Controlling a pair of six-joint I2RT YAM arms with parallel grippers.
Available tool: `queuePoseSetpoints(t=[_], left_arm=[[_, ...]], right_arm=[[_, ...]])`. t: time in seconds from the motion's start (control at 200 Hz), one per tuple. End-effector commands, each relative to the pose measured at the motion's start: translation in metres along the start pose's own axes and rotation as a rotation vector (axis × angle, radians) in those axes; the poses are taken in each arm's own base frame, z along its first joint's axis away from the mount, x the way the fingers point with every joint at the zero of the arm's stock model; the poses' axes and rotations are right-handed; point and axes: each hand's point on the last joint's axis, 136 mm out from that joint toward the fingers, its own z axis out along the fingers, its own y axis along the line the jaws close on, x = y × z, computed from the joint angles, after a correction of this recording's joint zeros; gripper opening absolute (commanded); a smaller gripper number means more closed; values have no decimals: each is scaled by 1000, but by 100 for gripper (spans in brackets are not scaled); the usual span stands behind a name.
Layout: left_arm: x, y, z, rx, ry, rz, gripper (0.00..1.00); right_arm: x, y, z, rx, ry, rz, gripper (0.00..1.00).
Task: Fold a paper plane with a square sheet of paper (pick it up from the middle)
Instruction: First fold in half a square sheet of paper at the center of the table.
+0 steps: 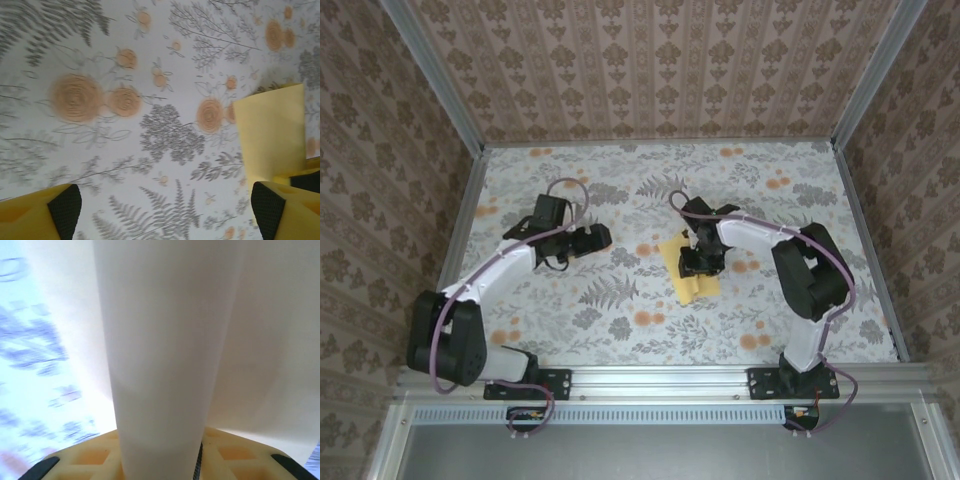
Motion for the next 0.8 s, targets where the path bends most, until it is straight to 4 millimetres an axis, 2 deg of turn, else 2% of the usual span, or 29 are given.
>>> queuePoseSetpoints(t=[0.0, 0.05, 0.135, 0.285, 0.33, 0.35, 0.55, 0.795], left_arm=[[3, -28, 17, 127, -1, -59, 89], [4, -37, 22, 165, -4, -67, 88], [4, -49, 26, 230, -17, -93, 86], [2, -66, 30, 356, -15, -138, 85], [2, -67, 32, 373, -9, -146, 85], [11, -75, 34, 383, 14, -130, 85], [22, -79, 48, 407, 51, -138, 83], [27, -86, 61, 475, 76, -160, 63]], right_arm=[[-3, 66, -22, -373, -24, -1, 33], [-3, 82, -30, -474, -28, 3, 33], [-2, 97, -39, -584, -21, 26, 33], [-6, 109, -43, -702, 8, 84, 33], [-8, 109, -43, -726, 11, 106, 33], [-9, 109, -43, -736, 13, 113, 33], [-14, 99, -33, -752, 30, 173, 34], [-13, 89, -21, -746, 51, 211, 34]])
